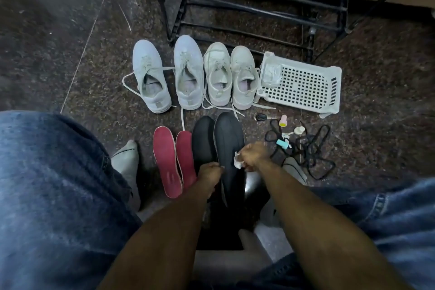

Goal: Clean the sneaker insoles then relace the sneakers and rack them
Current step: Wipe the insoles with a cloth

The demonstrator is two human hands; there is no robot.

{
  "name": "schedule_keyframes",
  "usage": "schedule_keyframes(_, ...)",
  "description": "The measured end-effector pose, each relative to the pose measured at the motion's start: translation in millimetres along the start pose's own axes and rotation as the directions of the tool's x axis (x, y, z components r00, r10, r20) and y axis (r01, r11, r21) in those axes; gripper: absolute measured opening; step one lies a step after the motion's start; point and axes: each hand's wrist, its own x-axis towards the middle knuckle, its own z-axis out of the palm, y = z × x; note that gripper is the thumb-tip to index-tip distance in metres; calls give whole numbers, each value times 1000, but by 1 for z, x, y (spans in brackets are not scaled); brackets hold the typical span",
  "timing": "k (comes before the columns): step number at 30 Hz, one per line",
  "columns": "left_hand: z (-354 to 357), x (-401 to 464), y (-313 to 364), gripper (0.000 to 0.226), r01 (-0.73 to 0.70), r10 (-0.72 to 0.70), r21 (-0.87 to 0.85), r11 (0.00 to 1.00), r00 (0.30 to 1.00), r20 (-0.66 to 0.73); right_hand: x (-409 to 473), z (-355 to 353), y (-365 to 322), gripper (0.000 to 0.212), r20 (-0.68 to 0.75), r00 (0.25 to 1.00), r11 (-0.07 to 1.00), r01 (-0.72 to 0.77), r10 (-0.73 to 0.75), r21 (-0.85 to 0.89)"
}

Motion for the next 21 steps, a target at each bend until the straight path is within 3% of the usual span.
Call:
schedule_keyframes(3, -3, 29, -5, 16, 29, -19, 44, 999, 977, -214, 9, -6, -2, 10, -49, 999, 999, 21, -22, -24)
schedule_keyframes(5, -9, 42, -7, 28, 102, -41, 161, 982, 938, -344, 17, -7, -1, 6, -64, 998, 999, 18, -20, -34)
schedule_keyframes(7, -16, 48, -5, 36, 140, -41, 223, 965, 917, -398, 26, -5, 1, 10, -64, 998, 999, 4, -7, -38)
schedule_keyframes(10, -19, 45, 6, 35, 110, -4, 244, 964, 918, -397, 40, -1, 4, 11, -47, 999, 1000, -19, 18, -5)
schedule_keyframes(14, -14, 39, 11, 31, 79, 25, 268, 960, 931, -363, 63, -1, 13, 7, -140, 990, 995, -21, 7, -98)
schedule_keyframes(21, -5, 36, 9, 28, 48, 30, 344, 938, 975, -219, 58, -9, 9, 12, -213, 977, 985, -9, -29, -175)
